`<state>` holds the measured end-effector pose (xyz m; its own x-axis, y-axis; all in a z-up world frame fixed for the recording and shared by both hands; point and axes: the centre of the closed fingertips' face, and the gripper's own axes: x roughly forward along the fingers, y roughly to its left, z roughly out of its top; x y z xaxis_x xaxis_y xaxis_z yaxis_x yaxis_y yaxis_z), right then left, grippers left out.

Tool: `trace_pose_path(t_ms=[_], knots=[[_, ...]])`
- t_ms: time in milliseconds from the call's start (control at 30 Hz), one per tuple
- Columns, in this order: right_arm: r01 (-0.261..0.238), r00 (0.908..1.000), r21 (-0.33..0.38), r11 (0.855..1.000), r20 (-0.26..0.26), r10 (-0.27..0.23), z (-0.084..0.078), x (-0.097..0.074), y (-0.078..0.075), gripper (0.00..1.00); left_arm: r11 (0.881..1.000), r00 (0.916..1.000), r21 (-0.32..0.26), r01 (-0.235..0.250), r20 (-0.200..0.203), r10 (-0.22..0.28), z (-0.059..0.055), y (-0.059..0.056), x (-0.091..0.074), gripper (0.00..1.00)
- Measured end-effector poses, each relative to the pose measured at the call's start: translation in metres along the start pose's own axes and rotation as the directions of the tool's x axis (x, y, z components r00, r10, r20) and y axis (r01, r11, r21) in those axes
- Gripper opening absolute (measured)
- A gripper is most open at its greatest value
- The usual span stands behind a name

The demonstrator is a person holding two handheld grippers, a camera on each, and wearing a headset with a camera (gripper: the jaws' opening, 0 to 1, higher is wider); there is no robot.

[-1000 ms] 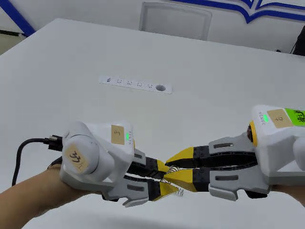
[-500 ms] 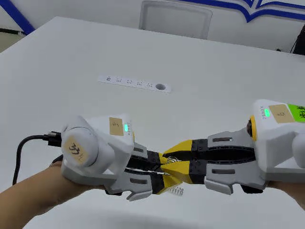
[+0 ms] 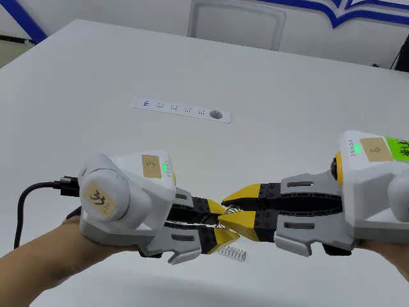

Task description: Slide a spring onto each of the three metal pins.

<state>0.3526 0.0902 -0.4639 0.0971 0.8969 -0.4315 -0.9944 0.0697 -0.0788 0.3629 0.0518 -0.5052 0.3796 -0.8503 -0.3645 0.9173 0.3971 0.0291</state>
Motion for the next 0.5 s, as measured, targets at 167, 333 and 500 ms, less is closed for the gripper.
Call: trace_pose_path(t_ms=[167,333,500], knots=[[-0.002,1.0,0.0,1.0,-0.003,0.002,-0.001,0.0009,0.0012,0.1,1.0,1.0,-0.003,0.008,-0.004,-0.008,-0.0012,-0.0011,0.0021,0.12],[0.012,0.9999,0.011,1.0,0.008,-0.012,0.001,-0.0009,-0.0023,0.1,0.999,0.9997,-0.037,-0.008,0.022,0.009,0.0017,0.003,0.0009,0.15],[0.033,0.9993,0.019,0.999,0.019,-0.033,0.0035,-0.0055,-0.008,0.1,0.999,0.9995,-0.033,-0.024,0.021,0.025,0.0002,0.0059,-0.002,0.26]])
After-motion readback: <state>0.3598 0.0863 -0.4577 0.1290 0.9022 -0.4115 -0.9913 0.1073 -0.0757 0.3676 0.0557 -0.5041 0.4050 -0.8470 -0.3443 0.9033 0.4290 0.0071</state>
